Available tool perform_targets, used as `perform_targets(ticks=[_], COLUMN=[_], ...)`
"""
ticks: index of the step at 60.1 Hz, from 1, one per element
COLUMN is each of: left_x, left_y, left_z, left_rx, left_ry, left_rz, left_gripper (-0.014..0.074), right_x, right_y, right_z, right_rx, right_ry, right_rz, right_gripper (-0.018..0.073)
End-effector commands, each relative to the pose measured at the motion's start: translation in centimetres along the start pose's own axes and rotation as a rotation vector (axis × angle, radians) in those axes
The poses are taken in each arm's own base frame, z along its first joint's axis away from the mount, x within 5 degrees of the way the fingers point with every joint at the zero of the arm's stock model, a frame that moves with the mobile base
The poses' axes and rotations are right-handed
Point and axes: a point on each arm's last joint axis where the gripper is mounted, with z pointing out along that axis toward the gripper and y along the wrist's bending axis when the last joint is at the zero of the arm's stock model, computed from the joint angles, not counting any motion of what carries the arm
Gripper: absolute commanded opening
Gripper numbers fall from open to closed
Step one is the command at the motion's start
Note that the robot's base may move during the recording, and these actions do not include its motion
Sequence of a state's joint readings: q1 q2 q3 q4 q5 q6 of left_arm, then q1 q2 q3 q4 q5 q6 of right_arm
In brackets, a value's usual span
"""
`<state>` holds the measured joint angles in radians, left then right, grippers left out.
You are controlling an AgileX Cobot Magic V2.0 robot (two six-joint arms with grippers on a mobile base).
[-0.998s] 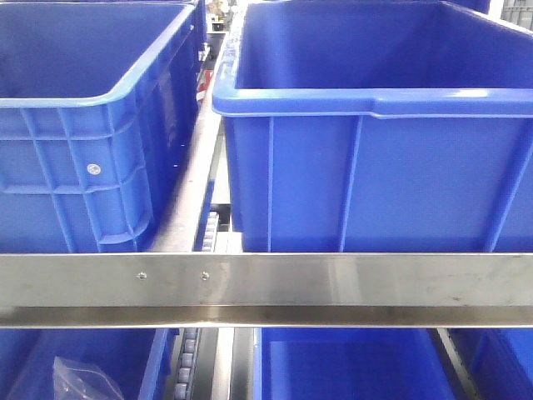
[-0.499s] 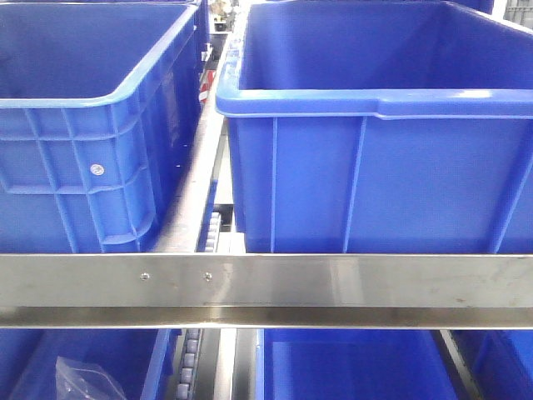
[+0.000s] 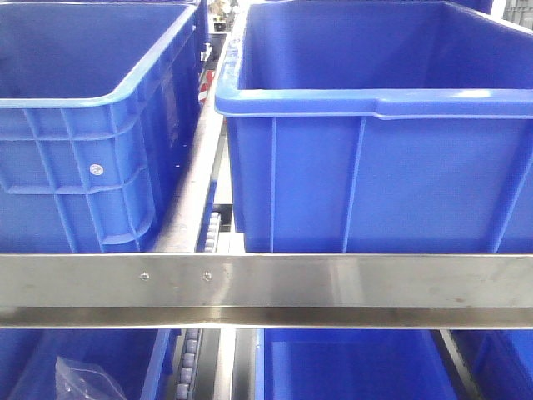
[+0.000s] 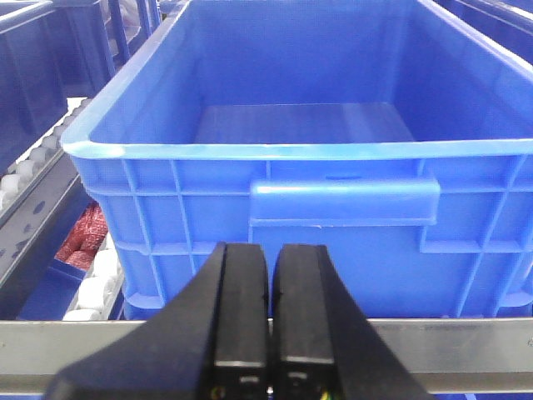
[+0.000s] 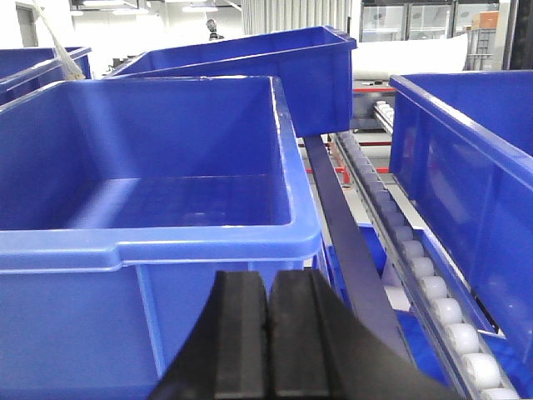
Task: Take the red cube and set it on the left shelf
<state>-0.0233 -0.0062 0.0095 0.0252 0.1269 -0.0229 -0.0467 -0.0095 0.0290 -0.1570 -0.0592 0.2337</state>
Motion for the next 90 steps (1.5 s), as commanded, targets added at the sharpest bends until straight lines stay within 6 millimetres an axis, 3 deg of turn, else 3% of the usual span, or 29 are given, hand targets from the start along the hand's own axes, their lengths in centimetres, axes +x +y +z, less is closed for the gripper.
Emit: perform_targets(ticks=[1, 90], left_x=[-0.09, -0.09], left_y=[-0.02, -0.02], left_z=[-0.01, -0.01], left_rx=[0.003, 0.003], left_ry=[-0.079, -0.079], left_rz=[-0.003, -0.003], left_gripper=[0.0102, 0.0102], right_x=[-1.58, -1.36], right_y=[0.24, -0.04], right_z=[-0.28, -0.25], right_rx=[-0.019, 0.011], right_ry=[-0.135, -0.11], right_rz=[-0.018, -0.005], right_gripper=[0.0052, 0.0052])
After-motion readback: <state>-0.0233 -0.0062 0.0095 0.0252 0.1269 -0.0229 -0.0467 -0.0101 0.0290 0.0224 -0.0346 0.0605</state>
